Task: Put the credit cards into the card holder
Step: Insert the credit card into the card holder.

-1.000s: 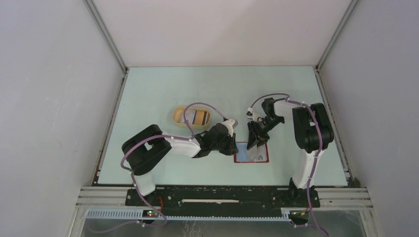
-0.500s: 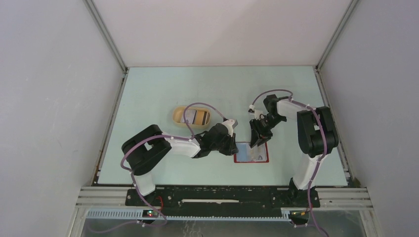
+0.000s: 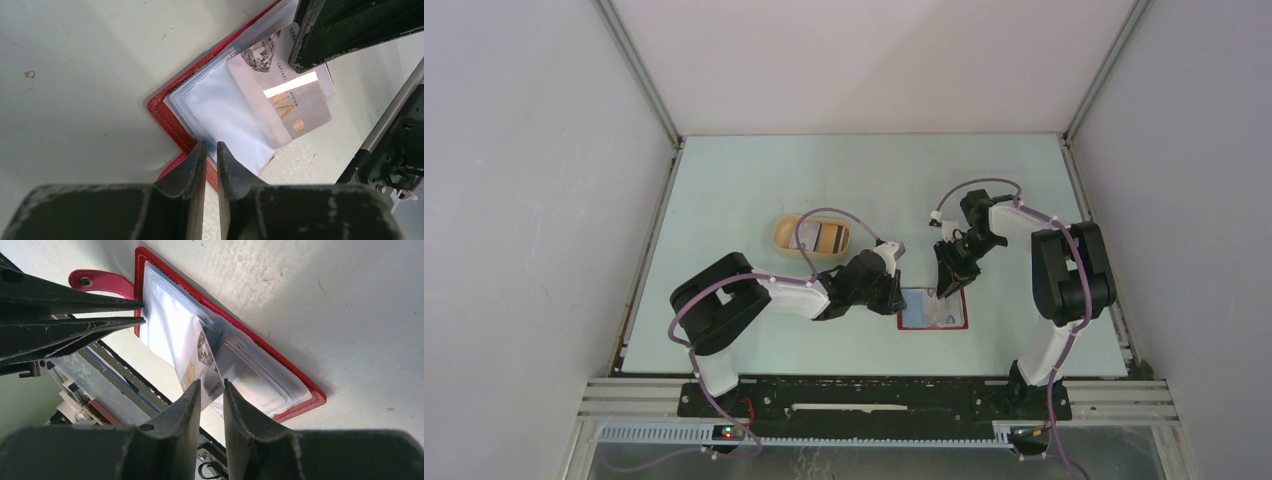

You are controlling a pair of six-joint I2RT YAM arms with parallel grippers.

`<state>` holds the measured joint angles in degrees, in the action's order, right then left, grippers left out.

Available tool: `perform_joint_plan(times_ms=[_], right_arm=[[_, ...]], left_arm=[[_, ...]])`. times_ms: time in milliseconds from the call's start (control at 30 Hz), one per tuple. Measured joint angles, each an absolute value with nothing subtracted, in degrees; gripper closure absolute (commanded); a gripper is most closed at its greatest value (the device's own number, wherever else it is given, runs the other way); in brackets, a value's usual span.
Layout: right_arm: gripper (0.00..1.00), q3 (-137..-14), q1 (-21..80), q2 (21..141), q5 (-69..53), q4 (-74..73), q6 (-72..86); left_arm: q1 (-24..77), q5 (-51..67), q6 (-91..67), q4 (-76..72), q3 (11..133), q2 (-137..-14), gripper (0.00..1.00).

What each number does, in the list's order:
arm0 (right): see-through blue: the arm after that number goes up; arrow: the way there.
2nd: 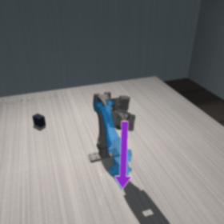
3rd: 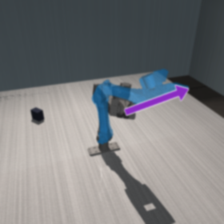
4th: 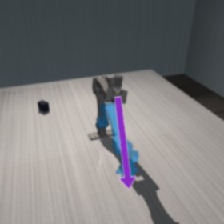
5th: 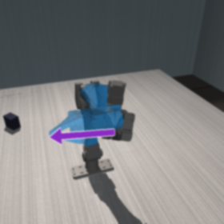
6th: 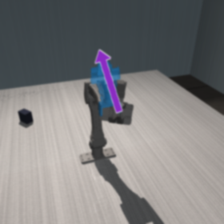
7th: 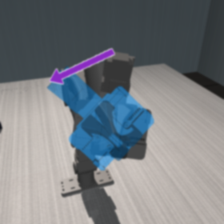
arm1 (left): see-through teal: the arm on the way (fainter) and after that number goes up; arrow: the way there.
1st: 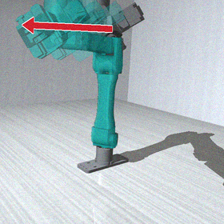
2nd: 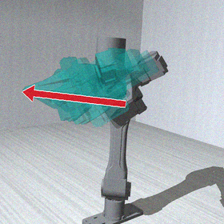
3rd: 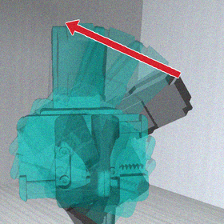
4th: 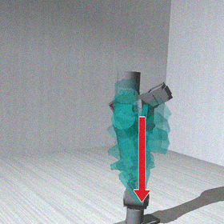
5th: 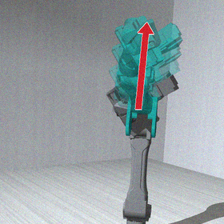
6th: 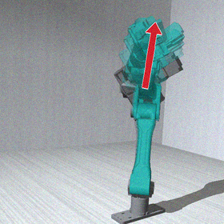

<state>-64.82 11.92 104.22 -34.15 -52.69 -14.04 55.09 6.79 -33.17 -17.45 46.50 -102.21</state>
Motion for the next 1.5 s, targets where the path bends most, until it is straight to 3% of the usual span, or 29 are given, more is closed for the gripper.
perform_joint_plan(times_ms=[267, 700, 1067, 1167, 1400, 1500], right_arm=[[0.86, -64.45, 10.46, 104.6, -33.98, -52.75, -13.89], [0.95, -65.63, 9.65, 111.37, -40.82, -53.78, -13.08], [0.95, -64.86, 9.06, 111.94, -44.51, -51.94, -8.78], [0.9, -63.68, 8.69, 111.94, -46.06, -50.28, -7.4], [0.61, -62.76, 9.02, 111.94, -48.8, -47.94, -6.33], [0.57, -63.13, 8.86, 111.44, -49.21, -48.42, -7.38]], left_arm=[[55.09, 6.79, -33.17, -17.54, 46.46, -102.21, 0.82], [55.09, 6.83, -33.15, -17.52, 46.46, -102.21, 0.82], [55.09, 6.81, -33.17, -17.43, 46.46, -102.1, 0.81], [55.09, 6.63, -33.17, -16.95, 46.35, -101.71, 0.79], [55.09, 5.85, -33.19, -15.22, 44.47, -98.76, 0.67], [55.09, 4.82, -33.15, -14.09, 43.16, -96.18, 0.64]])
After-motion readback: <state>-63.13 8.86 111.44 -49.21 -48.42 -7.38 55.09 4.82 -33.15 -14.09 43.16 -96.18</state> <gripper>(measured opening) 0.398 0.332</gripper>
